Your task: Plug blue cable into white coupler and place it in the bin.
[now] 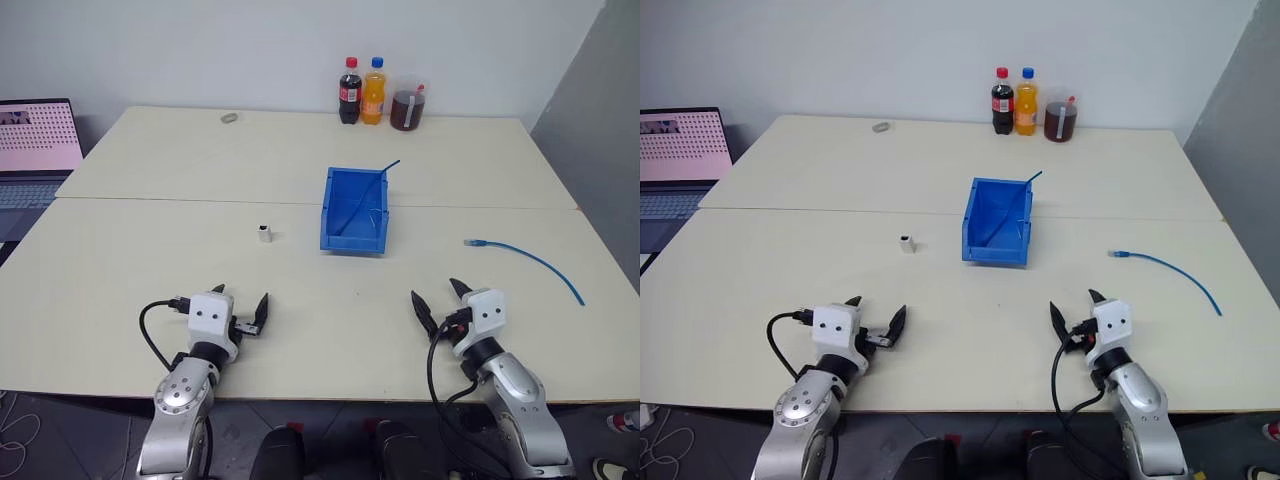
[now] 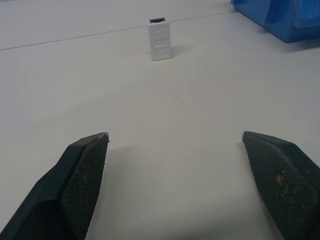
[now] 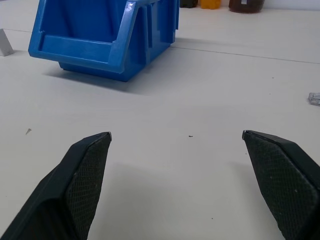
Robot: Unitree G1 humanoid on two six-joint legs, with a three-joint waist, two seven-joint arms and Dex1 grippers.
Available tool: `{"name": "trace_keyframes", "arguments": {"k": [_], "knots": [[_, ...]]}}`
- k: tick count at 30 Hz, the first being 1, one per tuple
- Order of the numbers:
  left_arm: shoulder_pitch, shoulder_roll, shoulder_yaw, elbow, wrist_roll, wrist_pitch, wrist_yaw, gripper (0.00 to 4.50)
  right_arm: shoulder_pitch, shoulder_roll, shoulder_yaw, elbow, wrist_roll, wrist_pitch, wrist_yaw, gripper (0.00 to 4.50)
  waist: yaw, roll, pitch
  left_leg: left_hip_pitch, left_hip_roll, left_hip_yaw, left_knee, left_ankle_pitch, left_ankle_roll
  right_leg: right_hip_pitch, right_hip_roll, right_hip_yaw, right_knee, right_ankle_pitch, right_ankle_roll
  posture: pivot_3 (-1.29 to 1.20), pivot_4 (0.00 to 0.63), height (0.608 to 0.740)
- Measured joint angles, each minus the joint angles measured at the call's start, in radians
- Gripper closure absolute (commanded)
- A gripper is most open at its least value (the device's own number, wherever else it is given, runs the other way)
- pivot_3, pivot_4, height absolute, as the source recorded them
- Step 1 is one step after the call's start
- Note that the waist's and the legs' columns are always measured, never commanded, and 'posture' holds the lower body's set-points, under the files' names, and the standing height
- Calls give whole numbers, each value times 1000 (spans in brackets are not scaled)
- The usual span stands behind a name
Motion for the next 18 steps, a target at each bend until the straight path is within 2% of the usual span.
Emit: {"name": "trace_keyframes", "arguments": {"k": [11, 18], "knots": [[1, -1, -3, -1, -1, -26, -7, 0, 0, 1, 6, 2, 0, 0, 2, 32, 0, 0, 0, 0, 0, 0, 0, 0, 0, 0, 0, 0, 0, 0, 0, 0, 150, 740], [12, 4, 0, -1, -80, -91, -94, 0, -7, 0, 7, 2, -1, 0, 10, 32, 0, 0, 0, 0, 0, 0, 0, 0, 0, 0, 0, 0, 0, 0, 0, 0, 150, 740]]}}
